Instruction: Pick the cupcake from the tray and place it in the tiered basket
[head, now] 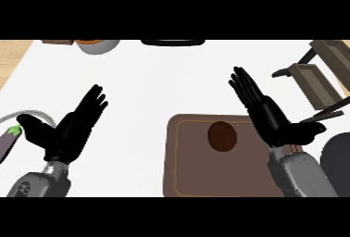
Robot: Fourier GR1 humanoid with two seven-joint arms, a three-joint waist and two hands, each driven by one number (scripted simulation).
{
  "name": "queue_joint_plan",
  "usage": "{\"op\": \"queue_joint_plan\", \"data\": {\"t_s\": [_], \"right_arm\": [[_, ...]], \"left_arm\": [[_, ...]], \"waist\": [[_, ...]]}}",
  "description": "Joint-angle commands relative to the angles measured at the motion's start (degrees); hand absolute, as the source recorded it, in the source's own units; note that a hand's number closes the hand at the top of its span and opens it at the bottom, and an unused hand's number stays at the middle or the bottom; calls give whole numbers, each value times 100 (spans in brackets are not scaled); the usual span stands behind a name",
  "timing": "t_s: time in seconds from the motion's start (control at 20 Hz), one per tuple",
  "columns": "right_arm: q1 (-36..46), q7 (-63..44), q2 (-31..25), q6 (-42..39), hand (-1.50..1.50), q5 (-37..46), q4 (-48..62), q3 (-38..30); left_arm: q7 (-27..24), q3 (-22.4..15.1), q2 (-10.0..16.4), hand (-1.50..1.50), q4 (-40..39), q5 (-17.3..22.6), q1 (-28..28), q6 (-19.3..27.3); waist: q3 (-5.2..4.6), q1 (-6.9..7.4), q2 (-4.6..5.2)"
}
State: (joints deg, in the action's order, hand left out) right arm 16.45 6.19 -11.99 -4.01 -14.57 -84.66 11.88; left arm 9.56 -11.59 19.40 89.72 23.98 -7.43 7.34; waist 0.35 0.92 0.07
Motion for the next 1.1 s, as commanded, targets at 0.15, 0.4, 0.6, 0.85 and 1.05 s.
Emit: {"op": "queue_joint_plan", "data": {"t_s": [0.15, 0.4, 0.6, 0.85, 1.05], "right_arm": [[222, -468, -194, -396, 150, -659, 248, -566], [-685, -944, -845, 1520, -150, 879, 910, -964], [-1042, -1334, -686, 2071, -150, 977, 79, -998], [-1362, -2460, -1647, 1235, -150, 1214, -1241, -630], [-578, -3611, -2452, 249, -150, 1362, -1465, -109]], "left_arm": [[-404, 384, 767, 0, -402, -1337, -269, 540], [-459, 349, 1025, 0, -347, -1672, 72, 735], [-403, 342, 887, 0, -535, -1864, -150, 823], [-551, 418, 886, 0, -678, -2023, -148, 764], [-709, 238, 648, 0, -765, -2204, -147, 937]], "waist": [[-30, -98, 24], [-77, -300, 38], [-41, -204, -25], [-46, -220, -34], [-65, -125, -19]]}}
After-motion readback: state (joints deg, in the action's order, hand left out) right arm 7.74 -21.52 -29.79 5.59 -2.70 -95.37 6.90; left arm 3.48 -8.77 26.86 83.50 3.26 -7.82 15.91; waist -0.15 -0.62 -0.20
